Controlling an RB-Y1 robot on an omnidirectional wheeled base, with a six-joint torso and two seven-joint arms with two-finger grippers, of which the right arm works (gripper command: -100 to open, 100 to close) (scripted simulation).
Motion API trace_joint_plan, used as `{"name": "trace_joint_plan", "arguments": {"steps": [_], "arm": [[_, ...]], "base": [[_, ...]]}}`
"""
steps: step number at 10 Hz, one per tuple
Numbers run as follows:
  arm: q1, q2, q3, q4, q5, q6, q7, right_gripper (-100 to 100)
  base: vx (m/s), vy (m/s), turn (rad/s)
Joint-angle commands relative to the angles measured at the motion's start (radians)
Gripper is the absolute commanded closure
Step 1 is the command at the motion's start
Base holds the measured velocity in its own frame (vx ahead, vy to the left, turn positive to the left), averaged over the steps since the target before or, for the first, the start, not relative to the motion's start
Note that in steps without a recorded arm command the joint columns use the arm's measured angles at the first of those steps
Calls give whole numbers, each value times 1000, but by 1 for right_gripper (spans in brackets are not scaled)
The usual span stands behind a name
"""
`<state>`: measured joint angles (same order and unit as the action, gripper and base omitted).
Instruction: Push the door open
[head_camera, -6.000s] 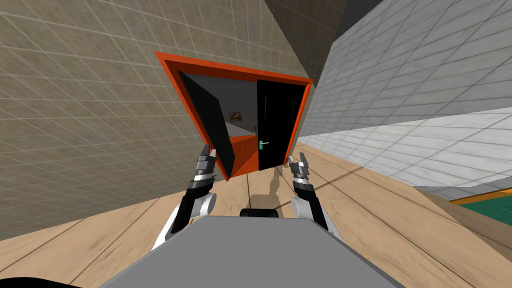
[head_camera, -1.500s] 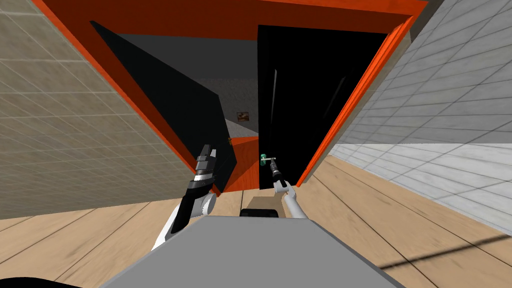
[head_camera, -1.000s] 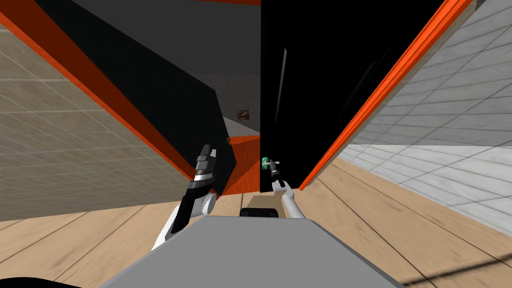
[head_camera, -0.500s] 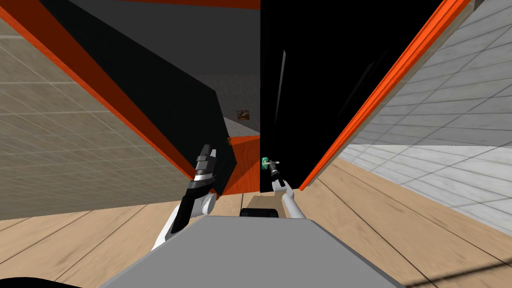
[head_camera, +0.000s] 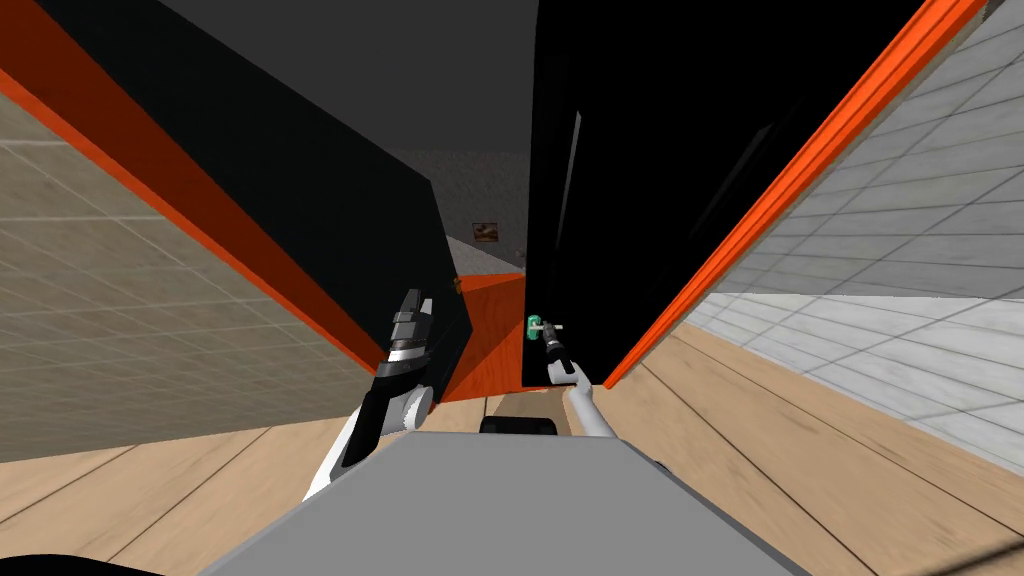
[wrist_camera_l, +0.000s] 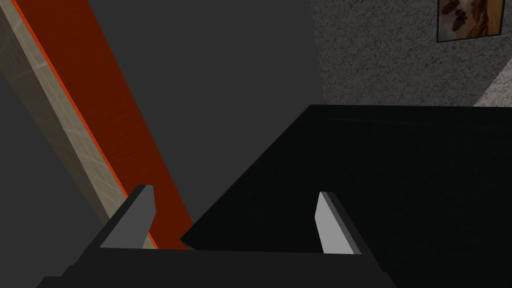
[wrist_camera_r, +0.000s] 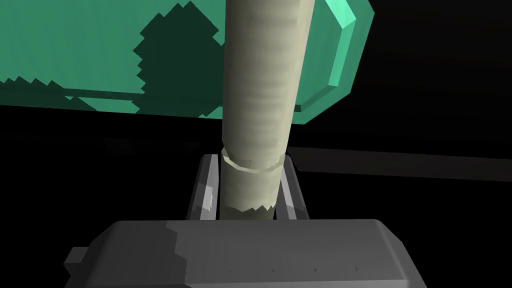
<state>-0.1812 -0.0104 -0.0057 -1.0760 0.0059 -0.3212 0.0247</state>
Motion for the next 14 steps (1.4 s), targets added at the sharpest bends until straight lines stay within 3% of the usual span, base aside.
{"name": "trace_joint_plan", "arguments": {"steps": [1,2,3,7,14], "arm": [[3,-19,-13,-28,-3,7,0,100],[3,-19,-13,-28,-3,7,0,100],[2,-33,-35,-26,-7,8,3,100],[-1,-52,-81,-22,-16,9,11,100],[-7,-59,-166,-14,-32,11,26,100]], "base": [[131,78,-13],[60,21,8],[147,48,-69],[188,106,-87],[164,115,-79]]}}
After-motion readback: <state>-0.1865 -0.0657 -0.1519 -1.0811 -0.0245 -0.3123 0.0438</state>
